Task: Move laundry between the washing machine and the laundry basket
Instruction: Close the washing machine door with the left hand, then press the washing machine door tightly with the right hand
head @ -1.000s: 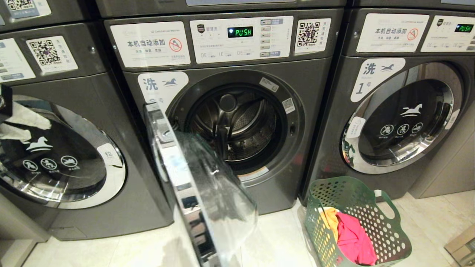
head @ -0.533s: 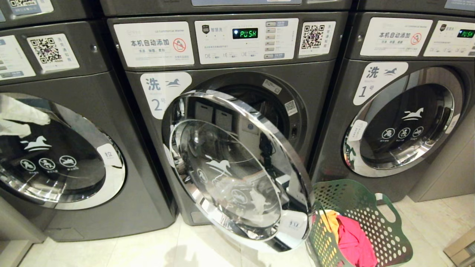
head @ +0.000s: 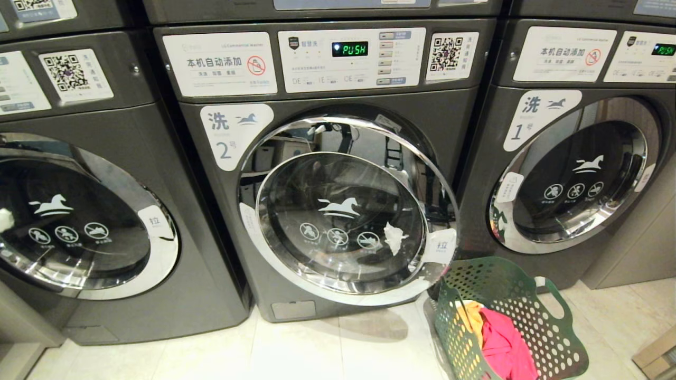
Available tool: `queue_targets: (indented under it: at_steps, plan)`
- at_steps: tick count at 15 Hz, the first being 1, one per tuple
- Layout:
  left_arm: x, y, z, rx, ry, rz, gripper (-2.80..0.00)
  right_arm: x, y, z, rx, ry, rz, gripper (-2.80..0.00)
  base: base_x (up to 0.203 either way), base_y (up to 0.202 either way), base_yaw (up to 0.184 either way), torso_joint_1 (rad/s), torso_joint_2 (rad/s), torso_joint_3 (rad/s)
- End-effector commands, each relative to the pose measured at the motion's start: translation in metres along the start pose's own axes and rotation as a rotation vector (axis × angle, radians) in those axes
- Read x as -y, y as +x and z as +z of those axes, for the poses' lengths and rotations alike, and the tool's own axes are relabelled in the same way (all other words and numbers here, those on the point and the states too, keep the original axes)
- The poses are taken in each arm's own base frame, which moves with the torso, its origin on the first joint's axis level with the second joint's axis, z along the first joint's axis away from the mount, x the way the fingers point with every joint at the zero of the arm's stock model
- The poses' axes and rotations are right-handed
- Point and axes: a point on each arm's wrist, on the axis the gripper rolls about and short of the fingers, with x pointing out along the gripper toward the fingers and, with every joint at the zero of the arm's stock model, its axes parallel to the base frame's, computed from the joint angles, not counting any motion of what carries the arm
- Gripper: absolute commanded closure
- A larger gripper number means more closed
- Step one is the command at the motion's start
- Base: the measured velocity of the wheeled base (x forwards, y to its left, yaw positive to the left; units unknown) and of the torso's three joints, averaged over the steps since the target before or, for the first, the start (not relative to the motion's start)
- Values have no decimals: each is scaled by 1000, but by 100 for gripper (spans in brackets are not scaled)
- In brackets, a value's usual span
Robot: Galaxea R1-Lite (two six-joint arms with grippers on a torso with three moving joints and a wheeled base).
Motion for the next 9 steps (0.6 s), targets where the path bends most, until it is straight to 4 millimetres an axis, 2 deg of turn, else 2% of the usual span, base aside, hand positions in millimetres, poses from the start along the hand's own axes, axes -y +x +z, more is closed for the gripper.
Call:
queue_targets:
  at_steps: [1, 3, 6, 9]
  plan:
    - [-1, -13, -42, 92, 25, 39, 0, 20, 102, 5, -309, 69, 116, 0, 0, 0, 0, 0, 0, 0]
    - [-5, -3, -92, 155, 81, 136, 0, 30, 180, -6, -387, 81, 160, 0, 0, 0, 0, 0, 0, 0]
    - [-9, -3, -162, 308, 165, 262, 0, 33, 282, -43, -393, 69, 166, 0, 0, 0, 0, 0, 0, 0]
    - [-14, 19, -223, 303, 181, 325, 0, 31, 361, -74, -259, 36, 151, 0, 0, 0, 0, 0, 0, 0]
